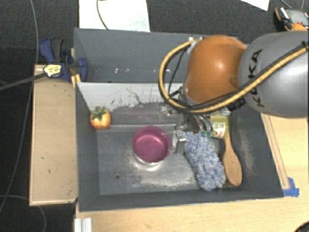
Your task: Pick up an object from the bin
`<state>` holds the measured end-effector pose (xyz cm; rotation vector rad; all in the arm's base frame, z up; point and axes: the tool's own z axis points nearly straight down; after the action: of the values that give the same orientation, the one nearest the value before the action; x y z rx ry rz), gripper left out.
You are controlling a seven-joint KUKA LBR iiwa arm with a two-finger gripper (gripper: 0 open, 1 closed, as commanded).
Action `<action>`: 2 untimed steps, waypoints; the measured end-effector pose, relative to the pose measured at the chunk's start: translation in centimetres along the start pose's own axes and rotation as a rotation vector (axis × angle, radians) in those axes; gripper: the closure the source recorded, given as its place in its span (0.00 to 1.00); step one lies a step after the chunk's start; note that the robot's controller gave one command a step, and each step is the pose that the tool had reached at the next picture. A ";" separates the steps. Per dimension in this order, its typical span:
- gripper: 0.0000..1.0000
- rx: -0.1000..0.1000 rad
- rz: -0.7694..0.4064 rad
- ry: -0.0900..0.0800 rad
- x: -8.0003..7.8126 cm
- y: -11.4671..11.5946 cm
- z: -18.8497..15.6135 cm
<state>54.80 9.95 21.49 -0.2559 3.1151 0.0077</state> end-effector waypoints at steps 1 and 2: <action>0.00 0.000 -0.095 -0.006 -0.2 1.2 11.4; 0.00 -0.001 -0.127 -0.003 0.3 0.7 13.4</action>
Offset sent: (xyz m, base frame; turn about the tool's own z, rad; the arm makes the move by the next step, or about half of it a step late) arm -0.0028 0.0016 -0.1449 -0.1417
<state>54.56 10.69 8.06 -0.4530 3.0896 0.0073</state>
